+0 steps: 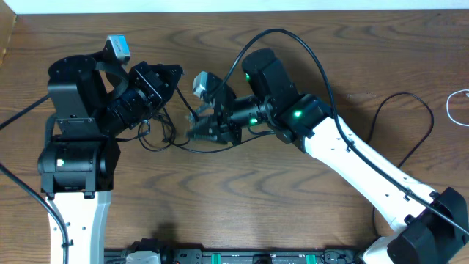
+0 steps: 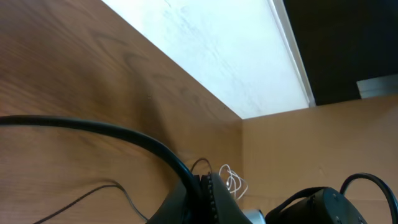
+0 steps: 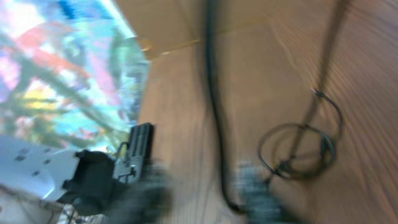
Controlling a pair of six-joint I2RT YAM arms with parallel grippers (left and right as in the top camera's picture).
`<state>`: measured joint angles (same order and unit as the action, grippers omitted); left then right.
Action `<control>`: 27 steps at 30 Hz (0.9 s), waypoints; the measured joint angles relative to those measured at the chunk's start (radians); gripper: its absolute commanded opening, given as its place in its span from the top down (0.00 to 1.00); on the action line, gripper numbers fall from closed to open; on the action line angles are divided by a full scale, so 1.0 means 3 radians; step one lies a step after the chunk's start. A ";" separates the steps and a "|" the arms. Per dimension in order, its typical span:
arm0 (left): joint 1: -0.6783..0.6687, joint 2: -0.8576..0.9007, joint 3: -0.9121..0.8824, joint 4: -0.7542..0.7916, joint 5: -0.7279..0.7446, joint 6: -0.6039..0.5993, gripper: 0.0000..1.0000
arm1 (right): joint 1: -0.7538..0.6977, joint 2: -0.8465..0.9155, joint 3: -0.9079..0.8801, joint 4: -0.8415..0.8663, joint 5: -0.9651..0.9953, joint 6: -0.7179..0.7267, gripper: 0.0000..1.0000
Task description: Untangle cables
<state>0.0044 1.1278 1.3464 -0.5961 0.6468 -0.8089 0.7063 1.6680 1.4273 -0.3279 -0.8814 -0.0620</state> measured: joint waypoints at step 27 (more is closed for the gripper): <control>-0.0020 0.0009 -0.0019 -0.0825 -0.0874 0.0807 0.05 | -0.0908 0.0003 -0.0001 -0.1265 0.2139 0.1523 0.99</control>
<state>-0.0017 1.1305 1.3407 -0.8436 0.3847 -0.5667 0.4339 1.6688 1.4269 -0.7074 -0.2398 0.3950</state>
